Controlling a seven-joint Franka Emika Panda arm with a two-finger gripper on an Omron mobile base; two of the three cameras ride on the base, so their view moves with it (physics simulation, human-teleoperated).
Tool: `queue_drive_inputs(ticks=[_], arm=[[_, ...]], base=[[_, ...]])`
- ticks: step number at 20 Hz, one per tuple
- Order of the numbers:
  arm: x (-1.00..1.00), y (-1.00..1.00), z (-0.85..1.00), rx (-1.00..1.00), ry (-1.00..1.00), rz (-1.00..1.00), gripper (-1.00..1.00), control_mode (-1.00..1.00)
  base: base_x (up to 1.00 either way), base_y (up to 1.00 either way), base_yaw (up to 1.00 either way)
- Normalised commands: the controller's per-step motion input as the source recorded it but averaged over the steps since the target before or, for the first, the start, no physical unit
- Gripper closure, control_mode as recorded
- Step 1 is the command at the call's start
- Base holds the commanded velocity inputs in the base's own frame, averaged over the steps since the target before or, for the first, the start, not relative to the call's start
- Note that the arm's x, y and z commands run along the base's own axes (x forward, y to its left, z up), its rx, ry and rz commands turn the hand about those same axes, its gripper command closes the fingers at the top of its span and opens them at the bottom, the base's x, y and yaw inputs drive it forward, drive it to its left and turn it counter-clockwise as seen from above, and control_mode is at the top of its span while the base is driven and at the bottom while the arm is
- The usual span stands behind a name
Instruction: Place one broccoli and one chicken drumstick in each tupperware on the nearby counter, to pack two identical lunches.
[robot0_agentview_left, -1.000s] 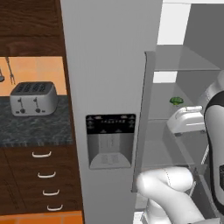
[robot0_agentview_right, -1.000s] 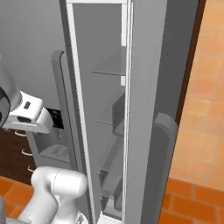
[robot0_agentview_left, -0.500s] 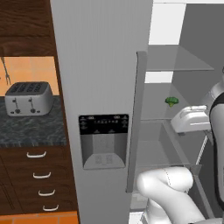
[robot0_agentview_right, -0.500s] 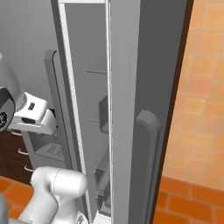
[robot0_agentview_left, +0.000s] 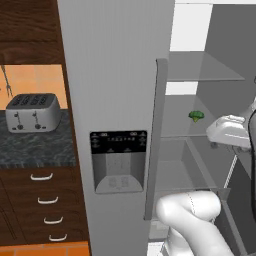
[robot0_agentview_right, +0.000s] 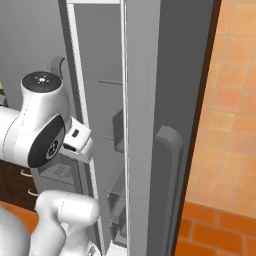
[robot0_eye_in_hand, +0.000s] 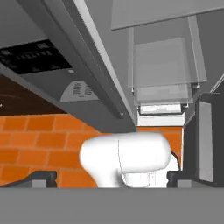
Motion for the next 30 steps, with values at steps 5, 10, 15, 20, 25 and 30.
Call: queue_drive_inputs(ticks=[5,10,15,20,25,30], arm=[[0.64,-0.12,-0.32,0.16,0.00,-0.25,-1.00,-1.00],[0.44,-0.09,-0.38,0.29,0.01,-0.16,-1.00,-1.00],[0.82,-0.26,-0.41,0.00,0.00,-0.33,-1.00,-1.00],[0.81,-0.44,-0.13,0.15,0.02,-0.21,-1.00,-1.00],[0.64,-0.31,-0.02,0.13,0.02,-0.04,-1.00,-1.00],[0.75,-0.22,-0.06,0.03,0.04,-0.04,-1.00,-1.00]], base=[[0.00,0.00,0.00],[0.00,0.00,0.00],[0.00,0.00,0.00],[0.00,0.00,0.00],[0.00,0.00,0.00],[0.00,0.00,0.00]])
